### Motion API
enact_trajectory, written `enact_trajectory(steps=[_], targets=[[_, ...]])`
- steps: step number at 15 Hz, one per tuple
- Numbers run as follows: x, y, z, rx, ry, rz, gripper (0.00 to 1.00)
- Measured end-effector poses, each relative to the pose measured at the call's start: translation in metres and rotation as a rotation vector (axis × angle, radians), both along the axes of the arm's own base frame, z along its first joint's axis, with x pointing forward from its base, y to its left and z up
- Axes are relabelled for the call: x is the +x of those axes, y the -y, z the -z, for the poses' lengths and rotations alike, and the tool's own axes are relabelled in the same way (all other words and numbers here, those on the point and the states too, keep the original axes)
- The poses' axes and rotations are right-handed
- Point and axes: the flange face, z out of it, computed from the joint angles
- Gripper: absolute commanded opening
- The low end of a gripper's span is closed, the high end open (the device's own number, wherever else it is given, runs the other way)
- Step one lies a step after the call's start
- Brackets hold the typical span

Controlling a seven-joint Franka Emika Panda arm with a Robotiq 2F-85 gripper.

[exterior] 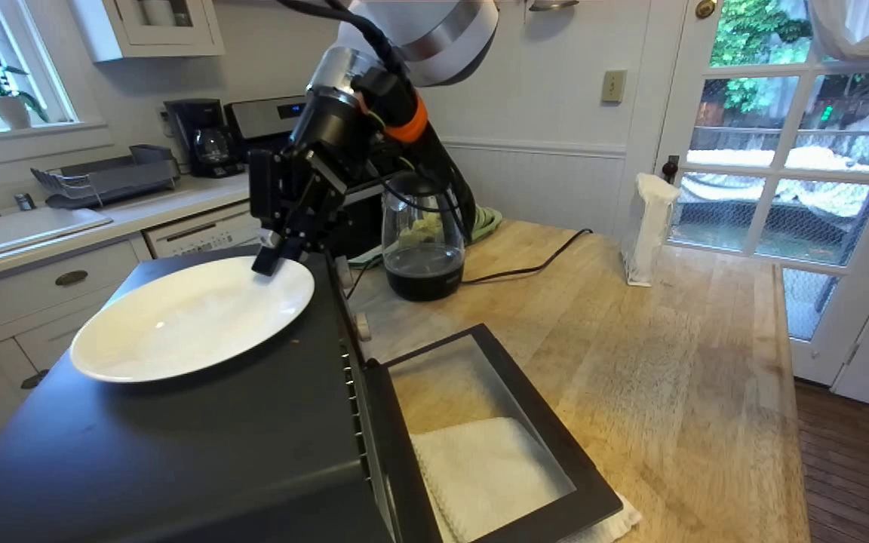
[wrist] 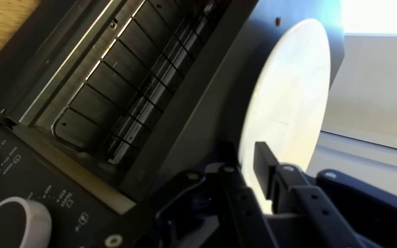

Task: Remove the plate from the oven top and put it in the oven on the oven wire rack

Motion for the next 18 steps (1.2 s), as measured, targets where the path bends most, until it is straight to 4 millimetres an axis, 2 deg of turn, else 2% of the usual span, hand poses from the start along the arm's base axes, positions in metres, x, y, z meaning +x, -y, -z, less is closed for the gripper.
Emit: enact_trajectory(steps=[2,8,12,15,18], targets=[[-0.001,-0.001,0.001,0.009,-0.011,-0.004,0.02],[-0.003,-0.003,-0.013,0.073,-0.047,-0.027,0.01],[-0.005,0.003,-0.019,0.155,-0.101,-0.033,0.01],[-0.005,0.02,-0.021,0.253,-0.137,-0.048,0.01],[-0.007,0.053,-0.017,0.326,-0.135,-0.057,0.01]])
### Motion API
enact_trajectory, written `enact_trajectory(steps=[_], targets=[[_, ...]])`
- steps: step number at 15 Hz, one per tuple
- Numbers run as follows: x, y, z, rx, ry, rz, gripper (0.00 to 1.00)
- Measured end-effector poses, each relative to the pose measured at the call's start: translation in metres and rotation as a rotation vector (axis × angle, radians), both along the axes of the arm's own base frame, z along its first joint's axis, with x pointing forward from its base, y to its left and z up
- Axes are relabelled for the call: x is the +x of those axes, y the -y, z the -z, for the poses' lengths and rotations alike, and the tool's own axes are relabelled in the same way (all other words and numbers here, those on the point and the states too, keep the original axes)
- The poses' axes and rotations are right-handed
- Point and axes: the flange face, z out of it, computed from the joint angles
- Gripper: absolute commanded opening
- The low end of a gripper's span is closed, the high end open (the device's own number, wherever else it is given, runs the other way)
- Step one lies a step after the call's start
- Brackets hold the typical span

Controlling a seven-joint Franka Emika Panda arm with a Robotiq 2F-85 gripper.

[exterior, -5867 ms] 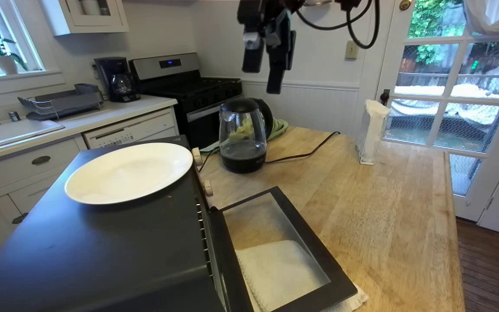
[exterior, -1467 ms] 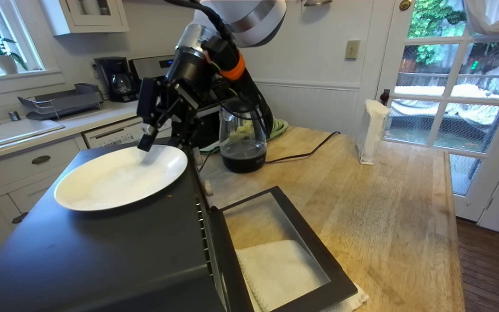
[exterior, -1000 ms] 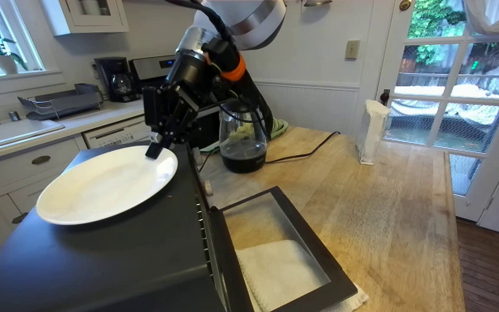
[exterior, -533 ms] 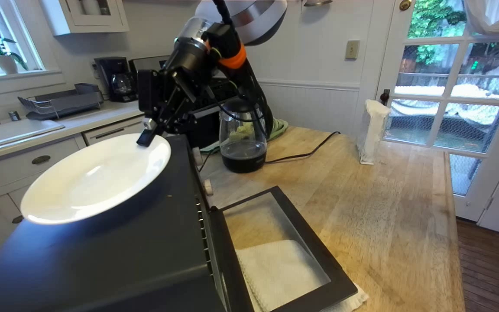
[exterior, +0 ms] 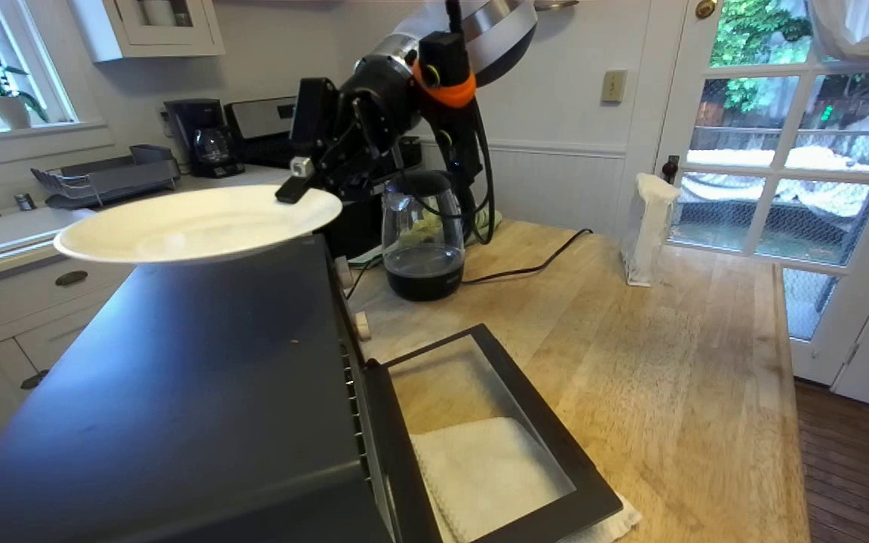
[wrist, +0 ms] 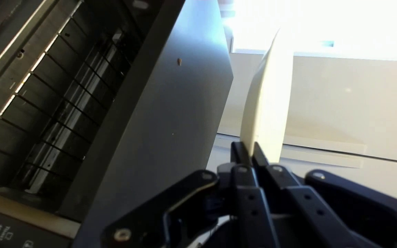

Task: Remove the plate from the oven top and put it in the oven on the oven wire rack

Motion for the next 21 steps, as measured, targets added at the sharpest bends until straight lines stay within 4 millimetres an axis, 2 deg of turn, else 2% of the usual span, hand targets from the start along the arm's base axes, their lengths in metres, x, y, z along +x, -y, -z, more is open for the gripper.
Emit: enact_trajectory(steps=[5,10,13,17,21], targets=[[-0.027,0.053,0.023,0.022,-0.031,-0.053,0.01],[-0.067,0.085,0.041,0.005,-0.12,-0.088,0.01],[-0.083,0.102,0.058,-0.02,-0.174,-0.061,0.01],[-0.094,0.119,0.088,-0.068,-0.225,0.0,0.01],[-0.093,0.125,0.109,-0.143,-0.222,0.09,0.01]])
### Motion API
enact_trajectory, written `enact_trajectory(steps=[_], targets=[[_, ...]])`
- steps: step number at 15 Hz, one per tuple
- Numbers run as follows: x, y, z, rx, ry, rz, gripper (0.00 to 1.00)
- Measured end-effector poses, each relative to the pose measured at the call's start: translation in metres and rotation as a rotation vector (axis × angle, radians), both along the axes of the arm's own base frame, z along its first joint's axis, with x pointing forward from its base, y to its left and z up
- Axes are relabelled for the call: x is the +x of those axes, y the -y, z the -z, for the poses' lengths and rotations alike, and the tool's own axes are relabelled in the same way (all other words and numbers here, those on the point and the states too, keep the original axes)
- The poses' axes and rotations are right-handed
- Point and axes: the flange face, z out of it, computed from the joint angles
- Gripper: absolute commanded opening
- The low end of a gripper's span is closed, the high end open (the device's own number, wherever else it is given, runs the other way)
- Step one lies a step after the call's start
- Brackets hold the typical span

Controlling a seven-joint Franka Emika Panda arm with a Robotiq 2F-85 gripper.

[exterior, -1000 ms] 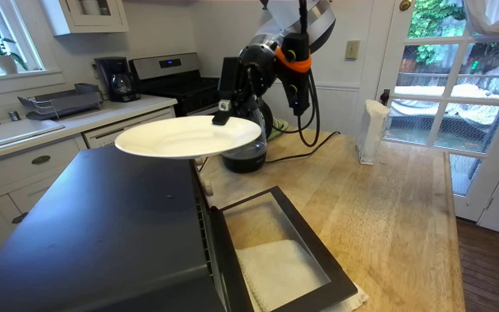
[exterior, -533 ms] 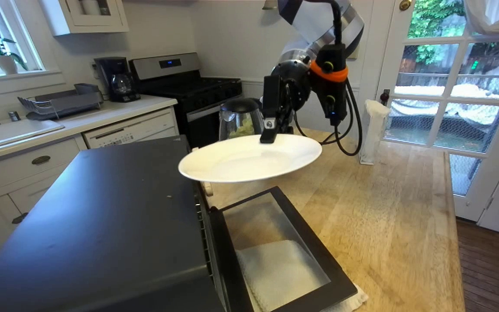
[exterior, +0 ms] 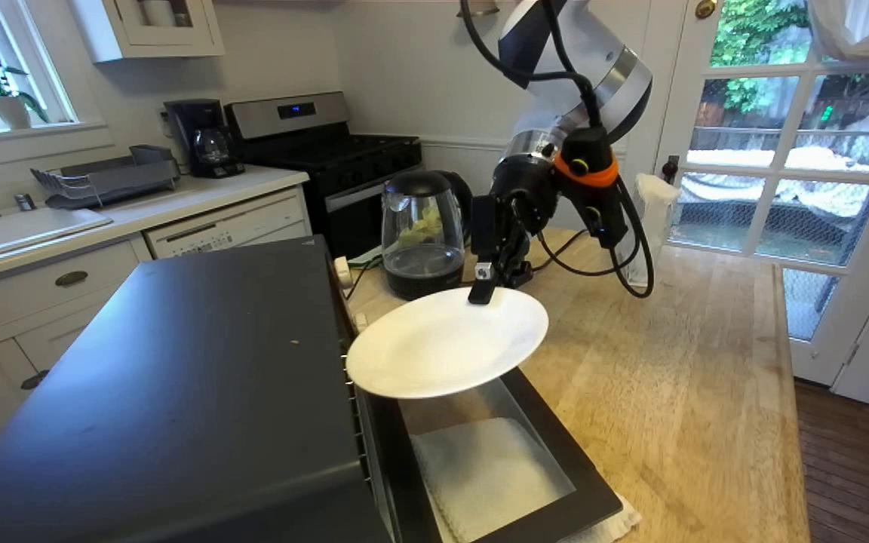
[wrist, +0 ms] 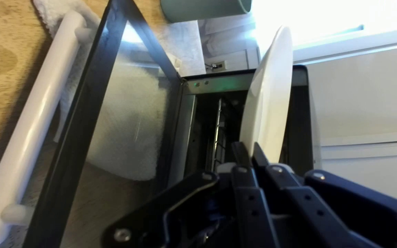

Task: Remove the plate from the oven top and put it in the oven on the oven wire rack

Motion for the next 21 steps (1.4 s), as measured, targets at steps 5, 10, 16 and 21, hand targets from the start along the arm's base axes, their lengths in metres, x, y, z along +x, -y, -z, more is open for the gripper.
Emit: enact_trajectory(steps=[5,10,16,21], targets=[[0.012,-0.006,0.008,-0.107,0.037,0.097,0.01],[0.021,-0.027,0.008,-0.172,0.072,0.158,0.01],[0.023,-0.055,0.006,-0.161,0.093,0.178,0.01],[0.029,-0.072,0.017,-0.126,0.087,0.188,0.01]])
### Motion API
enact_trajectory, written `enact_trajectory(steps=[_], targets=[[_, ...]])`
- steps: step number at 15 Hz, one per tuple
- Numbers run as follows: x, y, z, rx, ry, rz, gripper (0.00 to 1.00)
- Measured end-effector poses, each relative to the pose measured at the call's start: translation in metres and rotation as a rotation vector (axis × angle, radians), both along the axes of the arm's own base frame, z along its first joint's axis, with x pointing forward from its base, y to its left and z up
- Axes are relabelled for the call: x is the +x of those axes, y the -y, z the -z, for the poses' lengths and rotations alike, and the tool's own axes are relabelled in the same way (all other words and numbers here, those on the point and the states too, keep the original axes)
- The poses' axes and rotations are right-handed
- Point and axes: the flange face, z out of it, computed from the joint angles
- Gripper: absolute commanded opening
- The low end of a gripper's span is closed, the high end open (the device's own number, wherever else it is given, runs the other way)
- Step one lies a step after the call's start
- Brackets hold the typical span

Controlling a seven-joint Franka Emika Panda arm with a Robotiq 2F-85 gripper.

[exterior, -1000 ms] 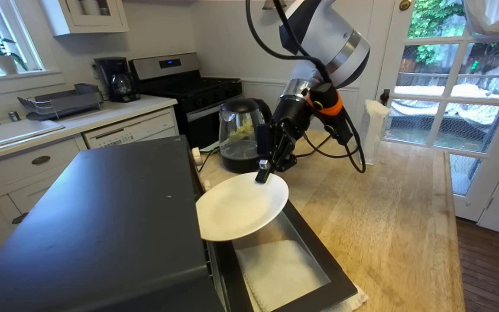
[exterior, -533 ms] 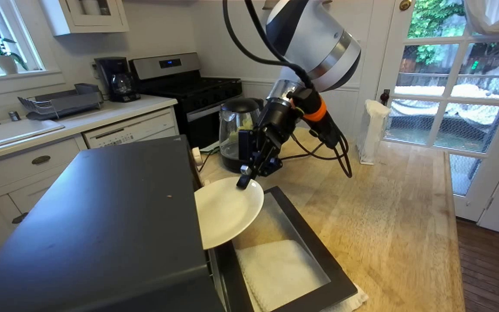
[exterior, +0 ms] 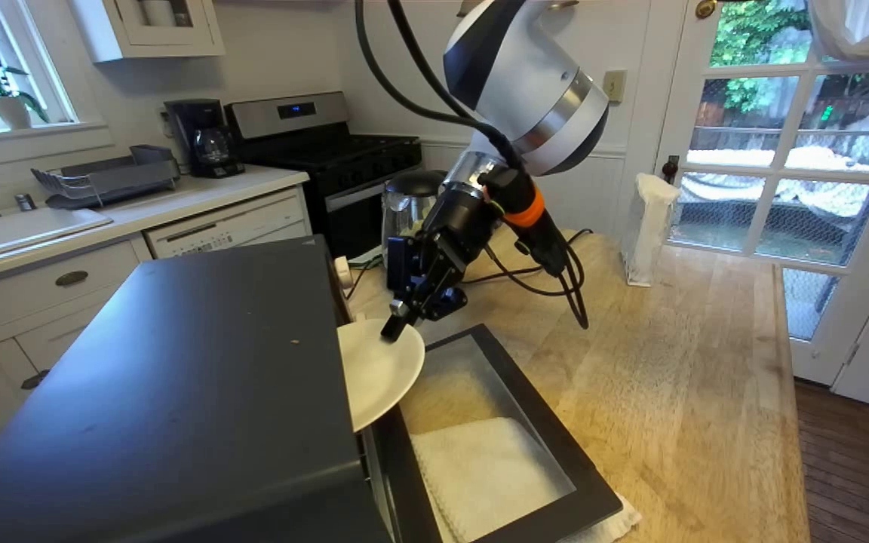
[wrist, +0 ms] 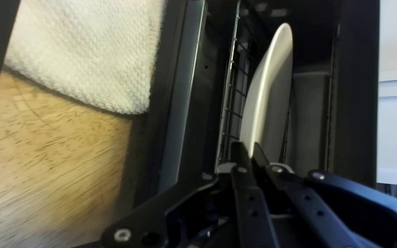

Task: Remove the plate from the oven top and put it in the oven on the oven wire rack

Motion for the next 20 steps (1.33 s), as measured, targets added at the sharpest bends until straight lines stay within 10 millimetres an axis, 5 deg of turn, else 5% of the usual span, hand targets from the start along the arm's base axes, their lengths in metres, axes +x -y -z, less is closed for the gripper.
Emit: enact_trajectory(steps=[15,16,20], targets=[[0.028,-0.057,0.027,0.057,0.029,-0.031,0.01],[0.029,-0.059,0.027,0.057,0.033,-0.032,0.29],[0.031,-0.058,0.032,0.052,0.033,-0.035,0.5]])
